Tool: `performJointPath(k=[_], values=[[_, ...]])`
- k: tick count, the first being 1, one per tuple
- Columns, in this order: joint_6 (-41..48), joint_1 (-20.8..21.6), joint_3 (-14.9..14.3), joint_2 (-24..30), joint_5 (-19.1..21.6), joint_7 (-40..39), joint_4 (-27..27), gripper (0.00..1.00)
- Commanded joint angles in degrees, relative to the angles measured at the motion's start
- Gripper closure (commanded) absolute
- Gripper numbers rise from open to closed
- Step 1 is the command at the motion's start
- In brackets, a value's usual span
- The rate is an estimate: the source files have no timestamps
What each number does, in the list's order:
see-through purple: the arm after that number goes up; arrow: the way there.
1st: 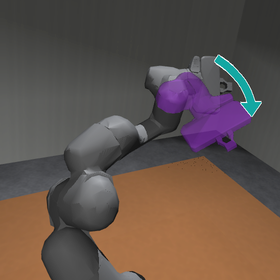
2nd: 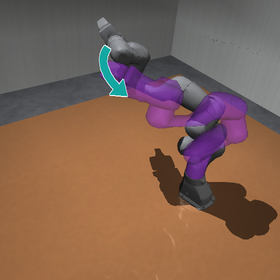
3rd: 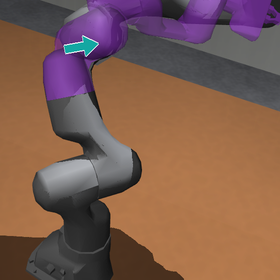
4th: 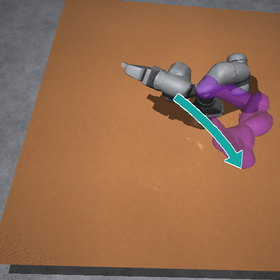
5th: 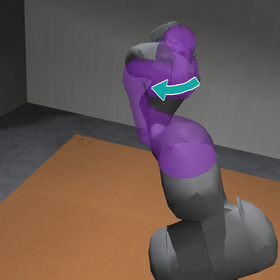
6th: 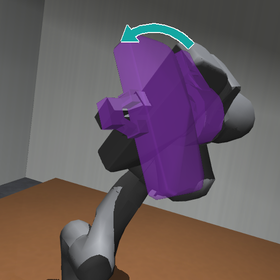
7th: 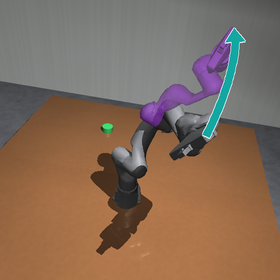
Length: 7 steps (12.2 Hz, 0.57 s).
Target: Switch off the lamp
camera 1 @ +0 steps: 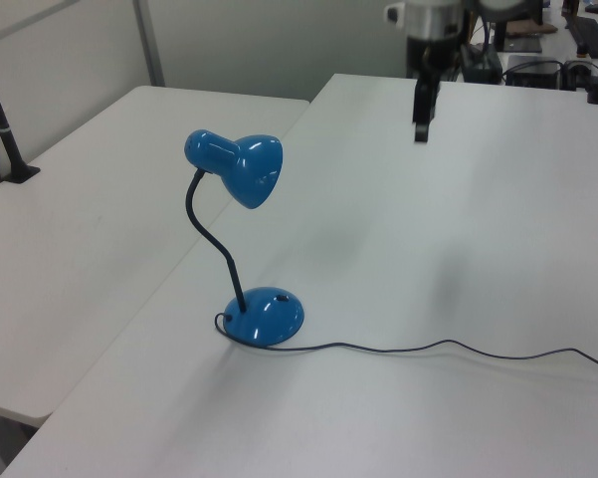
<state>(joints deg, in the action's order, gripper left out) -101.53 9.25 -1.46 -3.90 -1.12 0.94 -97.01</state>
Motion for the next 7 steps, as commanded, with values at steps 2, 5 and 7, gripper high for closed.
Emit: performJointPath(k=[2, 5, 7], values=[[5.4, -9.6, 3.3, 3.8, -0.2, 0.8, 0.1, 0.00], [6.4, -10.5, 1.9, 4.3, -0.2, 1.6, 1.3, 0.00], [10.0, -10.7, 1.0, 4.0, -0.1, 1.6, 3.2, 0.00]])
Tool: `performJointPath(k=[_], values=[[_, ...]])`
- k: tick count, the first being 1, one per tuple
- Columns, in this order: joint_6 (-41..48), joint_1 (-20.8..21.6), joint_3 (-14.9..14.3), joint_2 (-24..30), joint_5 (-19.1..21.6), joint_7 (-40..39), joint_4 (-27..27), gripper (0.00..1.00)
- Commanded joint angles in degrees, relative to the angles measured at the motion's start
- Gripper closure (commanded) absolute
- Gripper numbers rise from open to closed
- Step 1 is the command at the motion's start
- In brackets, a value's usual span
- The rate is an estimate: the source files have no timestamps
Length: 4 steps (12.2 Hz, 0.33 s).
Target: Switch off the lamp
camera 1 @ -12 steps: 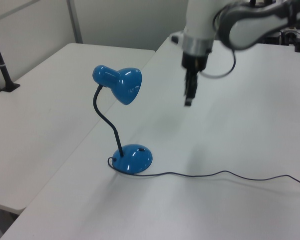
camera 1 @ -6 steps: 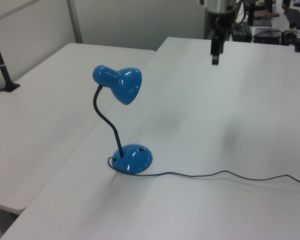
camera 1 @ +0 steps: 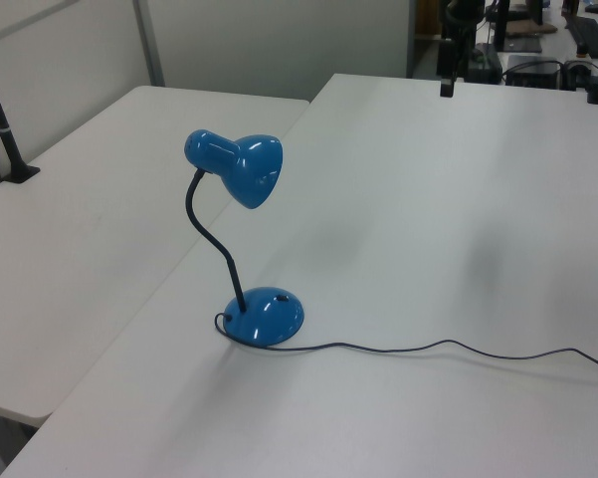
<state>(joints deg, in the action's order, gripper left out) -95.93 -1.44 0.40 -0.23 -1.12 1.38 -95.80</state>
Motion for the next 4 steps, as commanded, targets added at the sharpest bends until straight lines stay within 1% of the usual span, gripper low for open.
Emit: performJointPath(k=[1, 4], values=[[5.3, -0.1, -0.8, 0.2, -0.1, 1.2, 2.0, 0.00], [4.9, -0.1, -0.8, 0.0, 0.0, 1.2, 2.1, 0.00]])
